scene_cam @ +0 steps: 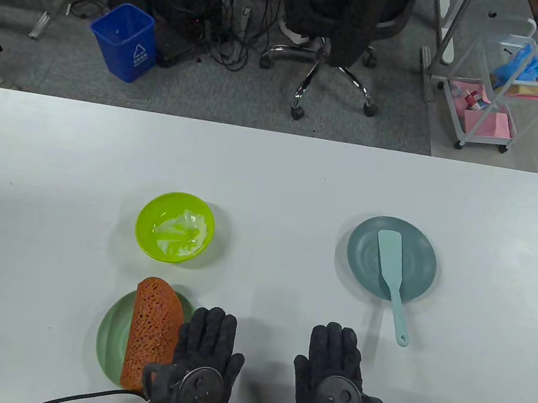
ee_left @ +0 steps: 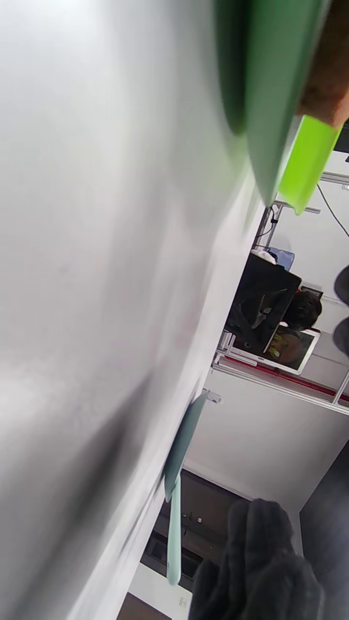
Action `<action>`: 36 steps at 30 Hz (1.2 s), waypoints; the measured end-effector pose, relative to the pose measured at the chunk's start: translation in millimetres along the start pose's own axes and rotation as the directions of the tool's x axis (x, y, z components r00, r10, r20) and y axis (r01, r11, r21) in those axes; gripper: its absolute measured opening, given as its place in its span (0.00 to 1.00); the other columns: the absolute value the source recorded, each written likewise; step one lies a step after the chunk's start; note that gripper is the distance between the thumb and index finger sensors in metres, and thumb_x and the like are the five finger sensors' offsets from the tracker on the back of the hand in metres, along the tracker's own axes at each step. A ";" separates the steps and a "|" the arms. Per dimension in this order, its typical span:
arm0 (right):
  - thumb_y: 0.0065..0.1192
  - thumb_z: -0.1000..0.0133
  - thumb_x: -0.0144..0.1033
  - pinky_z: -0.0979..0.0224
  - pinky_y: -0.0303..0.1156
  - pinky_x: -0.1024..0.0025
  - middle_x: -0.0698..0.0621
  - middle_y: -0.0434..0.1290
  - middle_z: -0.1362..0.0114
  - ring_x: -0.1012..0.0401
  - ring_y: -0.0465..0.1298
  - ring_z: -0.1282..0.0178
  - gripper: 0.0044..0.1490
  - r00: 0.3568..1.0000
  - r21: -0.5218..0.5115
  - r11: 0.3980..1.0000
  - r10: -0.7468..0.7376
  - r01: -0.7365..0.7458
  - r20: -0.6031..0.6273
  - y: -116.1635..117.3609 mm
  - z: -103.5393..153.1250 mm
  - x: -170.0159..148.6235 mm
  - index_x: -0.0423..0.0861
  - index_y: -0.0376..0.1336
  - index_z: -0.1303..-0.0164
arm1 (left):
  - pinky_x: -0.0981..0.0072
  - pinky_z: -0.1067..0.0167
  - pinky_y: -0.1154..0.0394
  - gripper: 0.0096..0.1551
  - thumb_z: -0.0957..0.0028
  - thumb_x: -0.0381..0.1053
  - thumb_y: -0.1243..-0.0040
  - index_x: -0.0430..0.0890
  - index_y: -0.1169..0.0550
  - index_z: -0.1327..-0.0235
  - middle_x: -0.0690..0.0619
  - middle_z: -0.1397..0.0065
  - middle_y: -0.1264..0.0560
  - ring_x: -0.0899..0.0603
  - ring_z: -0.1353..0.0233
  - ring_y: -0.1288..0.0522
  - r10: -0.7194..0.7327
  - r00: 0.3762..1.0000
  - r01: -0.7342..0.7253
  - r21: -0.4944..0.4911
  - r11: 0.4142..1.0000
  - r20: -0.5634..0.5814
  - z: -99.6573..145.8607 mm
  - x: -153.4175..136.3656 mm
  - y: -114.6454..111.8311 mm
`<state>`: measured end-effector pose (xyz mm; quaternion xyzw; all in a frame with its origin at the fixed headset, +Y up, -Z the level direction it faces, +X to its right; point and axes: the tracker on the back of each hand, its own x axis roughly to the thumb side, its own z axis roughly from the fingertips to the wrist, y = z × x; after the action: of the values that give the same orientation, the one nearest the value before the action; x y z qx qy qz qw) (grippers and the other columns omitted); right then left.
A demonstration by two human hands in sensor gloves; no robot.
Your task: Dip dessert spatula into salad dressing and spread onto bread slice
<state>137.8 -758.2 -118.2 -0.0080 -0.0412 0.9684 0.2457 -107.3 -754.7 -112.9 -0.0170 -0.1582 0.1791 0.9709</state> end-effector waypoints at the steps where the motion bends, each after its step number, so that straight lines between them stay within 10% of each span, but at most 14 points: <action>1: 0.41 0.44 0.59 0.13 0.40 0.53 0.54 0.43 0.13 0.55 0.35 0.12 0.41 1.000 0.000 1.000 0.000 0.000 0.001 0.0 0.0 0.0 0.57 0.44 0.20 | 0.31 0.29 0.55 0.42 0.35 0.60 0.72 0.38 0.49 0.14 0.32 0.15 0.54 0.23 0.18 0.56 0.002 1.000 -0.002 0.002 1.000 0.001 0.2 -0.2 0.2; 36: 0.42 0.43 0.60 0.13 0.41 0.53 0.53 0.43 0.12 0.54 0.36 0.12 0.42 0.999 -0.002 0.999 -0.039 0.039 -0.016 -3.6 -1.2 -5.4 0.57 0.44 0.19 | 0.31 0.29 0.50 0.42 0.33 0.62 0.63 0.39 0.44 0.13 0.32 0.15 0.49 0.23 0.18 0.49 0.007 0.998 -0.015 0.129 0.992 0.066 4.5 9.7 17.5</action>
<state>144.3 -757.5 -119.2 -0.0150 -0.0403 0.9633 0.2650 -106.1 -735.0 -107.3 0.0511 -0.1780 0.1949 0.9632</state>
